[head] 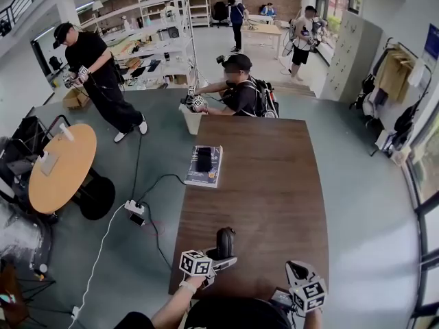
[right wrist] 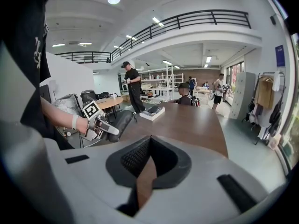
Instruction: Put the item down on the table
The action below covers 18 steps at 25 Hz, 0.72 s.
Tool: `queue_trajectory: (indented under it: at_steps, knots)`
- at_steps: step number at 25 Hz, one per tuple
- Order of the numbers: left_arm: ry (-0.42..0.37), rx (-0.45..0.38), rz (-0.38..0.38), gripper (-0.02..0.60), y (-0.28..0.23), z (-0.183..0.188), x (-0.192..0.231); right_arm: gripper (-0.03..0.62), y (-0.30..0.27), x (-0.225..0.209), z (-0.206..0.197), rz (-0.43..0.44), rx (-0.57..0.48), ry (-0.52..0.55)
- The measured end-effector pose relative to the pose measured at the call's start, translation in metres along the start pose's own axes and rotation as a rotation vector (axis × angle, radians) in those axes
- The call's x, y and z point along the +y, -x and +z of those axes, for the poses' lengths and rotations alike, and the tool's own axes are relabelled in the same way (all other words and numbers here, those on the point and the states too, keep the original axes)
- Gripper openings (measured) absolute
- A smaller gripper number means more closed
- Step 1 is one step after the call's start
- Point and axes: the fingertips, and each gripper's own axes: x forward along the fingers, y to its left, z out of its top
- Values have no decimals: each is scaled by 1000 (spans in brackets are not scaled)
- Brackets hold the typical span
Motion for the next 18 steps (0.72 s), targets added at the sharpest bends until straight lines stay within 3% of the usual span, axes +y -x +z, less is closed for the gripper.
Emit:
queue_trajectory:
  at_steps: [5, 18]
  knots:
    - [-9, 56, 33, 359, -8, -12, 15, -11, -3, -3, -3, -3, -24, -8]
    - [-22, 300, 161, 359, -29, -63, 60, -11, -5, -4, -11, 0, -3, -21]
